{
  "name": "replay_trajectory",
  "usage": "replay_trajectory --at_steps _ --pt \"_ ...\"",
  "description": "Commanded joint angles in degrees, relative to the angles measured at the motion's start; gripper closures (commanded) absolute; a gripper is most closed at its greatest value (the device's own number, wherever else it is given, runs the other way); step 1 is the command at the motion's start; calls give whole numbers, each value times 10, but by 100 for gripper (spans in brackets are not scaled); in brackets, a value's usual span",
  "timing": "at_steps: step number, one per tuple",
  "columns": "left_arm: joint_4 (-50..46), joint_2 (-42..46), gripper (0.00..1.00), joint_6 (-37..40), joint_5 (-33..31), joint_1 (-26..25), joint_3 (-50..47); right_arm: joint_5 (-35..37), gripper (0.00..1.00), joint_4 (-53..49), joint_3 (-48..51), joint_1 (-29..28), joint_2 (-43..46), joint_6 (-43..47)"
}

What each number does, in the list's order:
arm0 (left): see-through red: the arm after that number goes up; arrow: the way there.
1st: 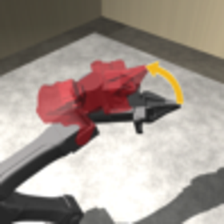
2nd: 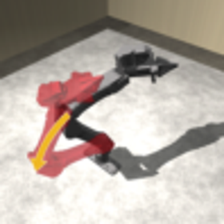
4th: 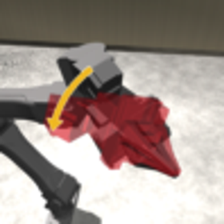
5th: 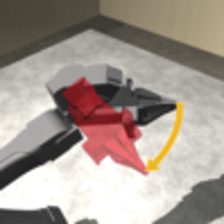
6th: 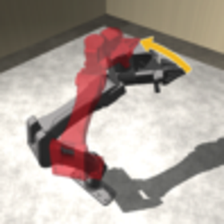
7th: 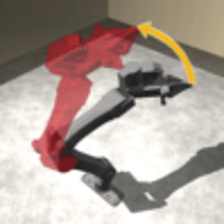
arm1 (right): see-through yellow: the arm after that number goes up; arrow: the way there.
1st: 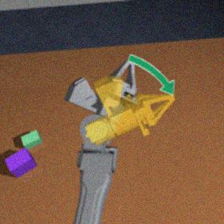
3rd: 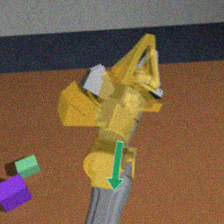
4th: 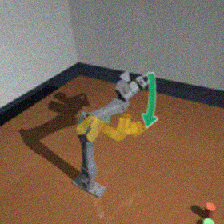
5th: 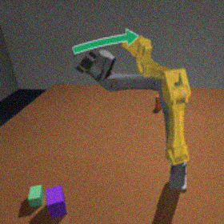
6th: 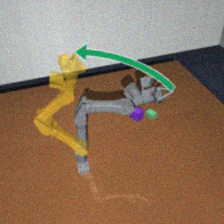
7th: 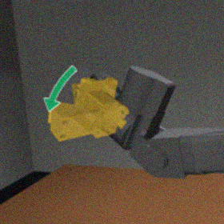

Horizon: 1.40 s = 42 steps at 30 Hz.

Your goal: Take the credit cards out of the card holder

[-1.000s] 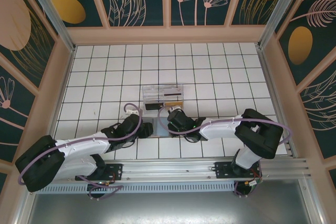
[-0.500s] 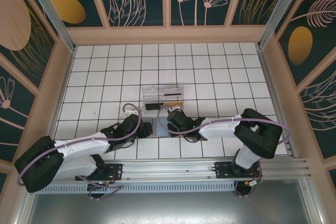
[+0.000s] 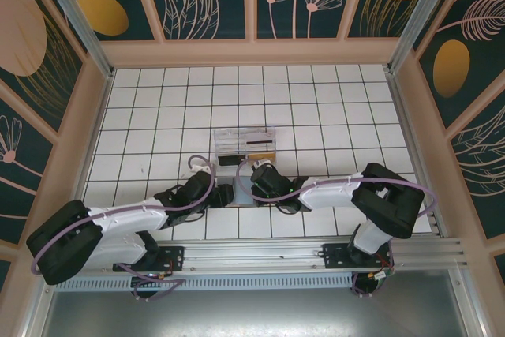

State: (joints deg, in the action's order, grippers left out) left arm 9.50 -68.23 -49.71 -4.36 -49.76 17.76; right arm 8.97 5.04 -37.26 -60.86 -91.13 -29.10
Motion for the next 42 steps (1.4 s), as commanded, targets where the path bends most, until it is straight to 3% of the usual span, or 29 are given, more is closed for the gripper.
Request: replay_trajectory --at_steps 1,7,12,18,27,42 --pt "21 3 31 -3 42 1 -12 -3 84 -17 -4 -6 -19 -10" --pt "35 2 18 -1 57 1 -14 -3 84 -19 -6 -6 -21 -8" --pt "48 2 13 -1 68 1 -14 -2 84 -21 -8 -6 -21 -7" --pt "37 12 13 -3 54 1 -15 -1 84 -24 -10 -6 -21 -6" --pt "-44 69 13 -7 -41 1 -12 -3 84 -24 -13 -6 -26 -5" --pt "-17 41 16 -5 -14 1 -17 -3 84 -25 -14 -7 -32 -8"
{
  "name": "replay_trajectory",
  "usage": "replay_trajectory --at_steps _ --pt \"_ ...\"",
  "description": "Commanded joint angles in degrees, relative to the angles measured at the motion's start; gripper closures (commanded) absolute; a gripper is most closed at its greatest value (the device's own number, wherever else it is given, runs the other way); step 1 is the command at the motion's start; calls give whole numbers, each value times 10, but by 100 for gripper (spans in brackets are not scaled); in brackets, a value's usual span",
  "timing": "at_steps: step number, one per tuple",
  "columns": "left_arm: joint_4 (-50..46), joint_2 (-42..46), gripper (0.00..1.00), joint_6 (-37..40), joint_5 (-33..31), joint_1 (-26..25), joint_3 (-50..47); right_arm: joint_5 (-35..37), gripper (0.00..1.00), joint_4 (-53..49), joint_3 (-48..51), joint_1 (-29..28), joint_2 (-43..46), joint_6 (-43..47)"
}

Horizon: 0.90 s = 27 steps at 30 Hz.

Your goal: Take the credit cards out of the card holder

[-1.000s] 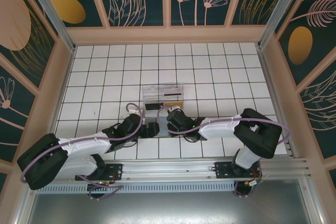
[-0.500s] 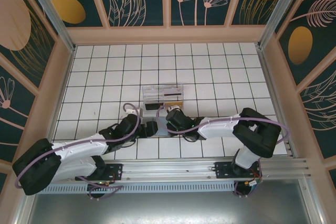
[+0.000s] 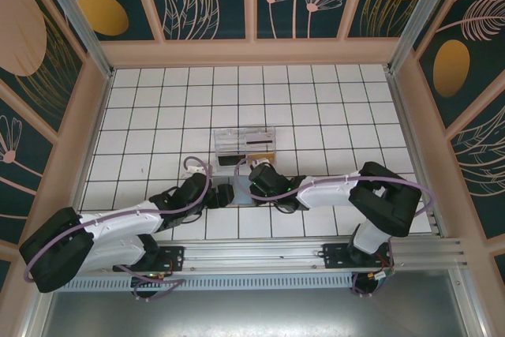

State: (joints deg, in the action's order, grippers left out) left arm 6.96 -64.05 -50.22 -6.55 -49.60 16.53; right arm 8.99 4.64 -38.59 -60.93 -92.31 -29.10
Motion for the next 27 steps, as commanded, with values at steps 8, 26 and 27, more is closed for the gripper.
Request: replay_trajectory --at_steps 8,26,27 --pt "12 3 18 0 15 -1 -8 -5 84 -18 -1 -6 -22 -7" --pt "25 2 20 9 40 -1 -6 -6 84 -18 -1 -7 -25 -9" --pt "21 4 19 10 36 -1 -5 -6 84 -17 -1 -7 -26 -10"
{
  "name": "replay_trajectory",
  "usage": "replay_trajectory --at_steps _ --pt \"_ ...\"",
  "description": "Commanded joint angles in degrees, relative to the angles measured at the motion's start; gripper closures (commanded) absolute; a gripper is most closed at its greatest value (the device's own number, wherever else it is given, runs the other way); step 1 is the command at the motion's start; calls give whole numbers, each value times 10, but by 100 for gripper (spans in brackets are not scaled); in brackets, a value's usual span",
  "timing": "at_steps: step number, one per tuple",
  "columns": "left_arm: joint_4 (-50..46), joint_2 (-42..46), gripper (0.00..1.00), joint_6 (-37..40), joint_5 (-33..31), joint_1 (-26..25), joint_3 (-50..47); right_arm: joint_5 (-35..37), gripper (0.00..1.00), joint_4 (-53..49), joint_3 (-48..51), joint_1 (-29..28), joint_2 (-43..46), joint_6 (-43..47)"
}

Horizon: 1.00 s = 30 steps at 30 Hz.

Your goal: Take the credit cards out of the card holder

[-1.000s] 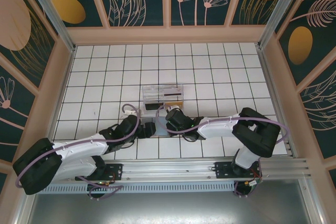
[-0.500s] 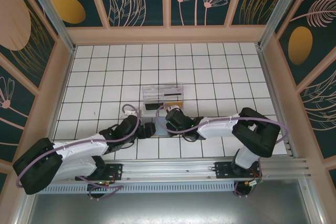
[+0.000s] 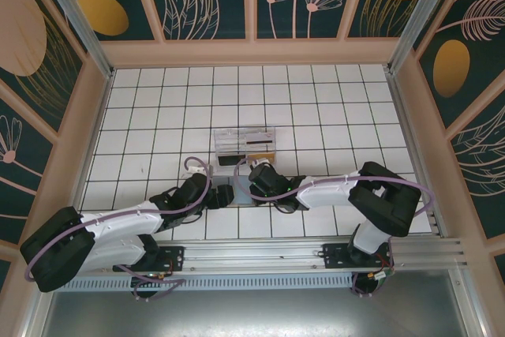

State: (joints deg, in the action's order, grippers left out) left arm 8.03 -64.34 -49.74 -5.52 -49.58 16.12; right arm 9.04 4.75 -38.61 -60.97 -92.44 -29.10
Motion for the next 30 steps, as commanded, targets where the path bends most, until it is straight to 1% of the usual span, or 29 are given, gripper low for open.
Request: replay_trajectory --at_steps 1,6,9,17,27,30 --pt "5 10 19 5 21 -1 1 -6 84 -19 -1 -6 -25 -9" --pt "-21 38 18 -1 -11 -1 2 -6 84 -19 0 -6 -24 -10" --pt "-18 46 19 -3 -8 -1 0 -6 84 -19 0 -6 -24 -9" --pt "-10 19 21 -2 -1 -1 1 -6 84 -20 -1 -7 -24 -9" --pt "48 5 22 13 61 -1 -5 -5 84 -19 -2 -7 -26 -9" --pt "51 8 22 14 64 -1 -6 -4 84 -19 -1 -7 -26 -10"
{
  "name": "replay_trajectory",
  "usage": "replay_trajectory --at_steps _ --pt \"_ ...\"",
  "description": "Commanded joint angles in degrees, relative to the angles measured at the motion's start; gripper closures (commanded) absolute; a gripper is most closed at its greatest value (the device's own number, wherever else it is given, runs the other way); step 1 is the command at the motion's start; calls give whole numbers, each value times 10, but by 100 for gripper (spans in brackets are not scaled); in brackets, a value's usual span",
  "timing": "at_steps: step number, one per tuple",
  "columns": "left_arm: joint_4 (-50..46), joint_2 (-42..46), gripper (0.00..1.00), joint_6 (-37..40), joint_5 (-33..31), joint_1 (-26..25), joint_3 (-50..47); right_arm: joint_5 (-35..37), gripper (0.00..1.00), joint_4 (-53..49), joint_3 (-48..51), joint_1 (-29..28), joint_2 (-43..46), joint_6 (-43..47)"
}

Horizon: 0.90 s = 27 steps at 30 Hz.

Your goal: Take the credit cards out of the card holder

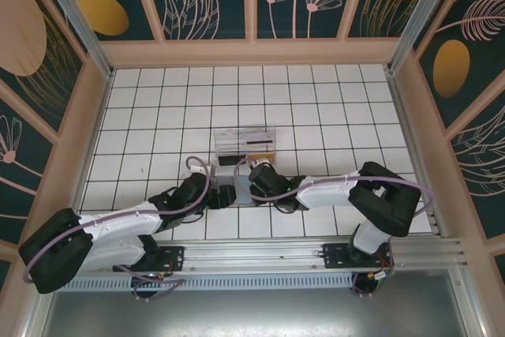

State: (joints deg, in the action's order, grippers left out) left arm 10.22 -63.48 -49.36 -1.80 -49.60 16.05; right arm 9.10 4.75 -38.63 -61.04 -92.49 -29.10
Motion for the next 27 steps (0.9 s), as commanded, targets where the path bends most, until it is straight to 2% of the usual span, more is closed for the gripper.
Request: replay_trajectory --at_steps 1,8,11,27 --pt "29 1 22 12 26 -1 -6 -4 84 -19 0 -7 -25 -10" --pt "23 9 16 9 21 -1 -8 -6 84 -17 0 -7 -28 -10" --pt "17 10 1 8 16 -1 -9 -7 84 -17 0 -7 -28 -10" --pt "47 48 1 11 47 -1 -30 2 81 -19 3 -7 -22 -17"
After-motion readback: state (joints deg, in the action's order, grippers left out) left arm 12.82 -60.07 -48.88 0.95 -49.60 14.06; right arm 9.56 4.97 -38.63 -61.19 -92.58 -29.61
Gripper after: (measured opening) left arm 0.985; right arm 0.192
